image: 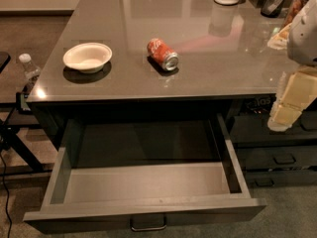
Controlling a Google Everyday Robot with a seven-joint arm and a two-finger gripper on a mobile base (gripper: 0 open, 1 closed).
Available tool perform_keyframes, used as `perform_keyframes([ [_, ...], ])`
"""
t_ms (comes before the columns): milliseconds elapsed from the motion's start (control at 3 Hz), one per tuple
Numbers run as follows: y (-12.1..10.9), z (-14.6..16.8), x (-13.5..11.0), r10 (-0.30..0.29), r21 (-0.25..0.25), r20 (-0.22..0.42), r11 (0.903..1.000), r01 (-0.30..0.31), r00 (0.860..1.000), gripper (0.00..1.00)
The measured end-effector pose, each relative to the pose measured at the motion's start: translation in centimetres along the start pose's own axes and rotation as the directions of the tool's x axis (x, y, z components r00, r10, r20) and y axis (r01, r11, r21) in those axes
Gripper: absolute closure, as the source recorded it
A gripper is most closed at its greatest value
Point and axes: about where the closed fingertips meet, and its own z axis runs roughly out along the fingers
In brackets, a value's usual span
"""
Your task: Place coke can into top drawer
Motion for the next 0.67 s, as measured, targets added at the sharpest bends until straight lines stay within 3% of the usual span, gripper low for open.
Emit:
perform_keyframes([
  [333,-0.4,0.0,-0.6,0.000,0.015,0.002,0.9999,0.000,1.000,0.00],
  [667,-1.8,1.1,-1.7,0.041,-0.012,-0.008,0.9991,-0.041,0.999,0.00],
])
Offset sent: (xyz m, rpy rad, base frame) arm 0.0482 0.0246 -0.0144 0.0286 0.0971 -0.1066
